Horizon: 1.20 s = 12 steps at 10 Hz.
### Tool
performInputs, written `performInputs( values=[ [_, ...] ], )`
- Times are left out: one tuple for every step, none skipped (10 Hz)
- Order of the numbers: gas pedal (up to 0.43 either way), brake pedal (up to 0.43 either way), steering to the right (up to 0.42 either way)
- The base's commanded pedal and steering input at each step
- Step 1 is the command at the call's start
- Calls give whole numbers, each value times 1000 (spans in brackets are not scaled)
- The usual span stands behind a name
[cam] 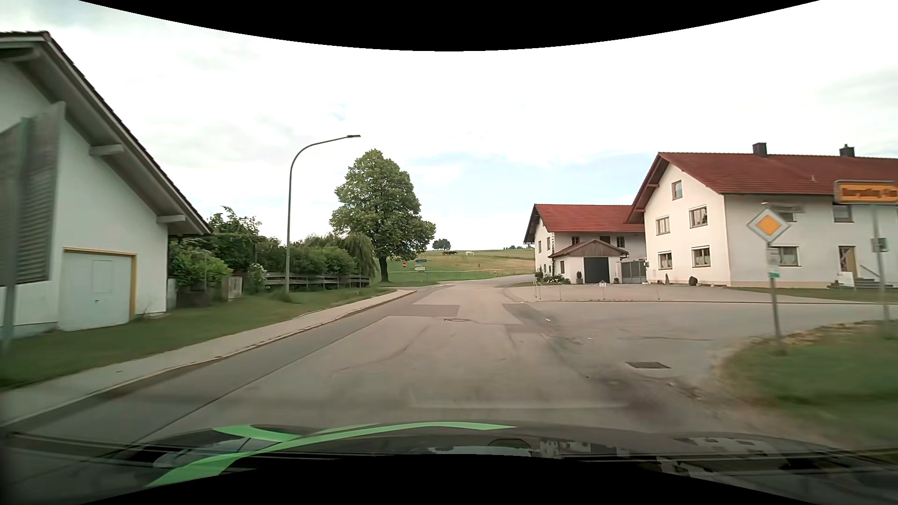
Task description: Follow the waypoints while adhering to traffic rules and regulations
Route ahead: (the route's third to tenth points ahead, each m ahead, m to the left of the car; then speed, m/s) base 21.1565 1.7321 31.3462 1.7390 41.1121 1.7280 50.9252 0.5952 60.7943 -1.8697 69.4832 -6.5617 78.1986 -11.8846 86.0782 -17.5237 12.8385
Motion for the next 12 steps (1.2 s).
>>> performInputs(
  values=[
    [110,0,-1],
    [110,0,-1],
    [118,0,-1],
    [118,0,-1],
    [118,0,-1],
    [118,0,-1],
    [118,0,-1],
    [130,0,0],
    [130,0,0],
    [130,0,0],
    [138,0,1],
    [138,0,2]
  ],
)
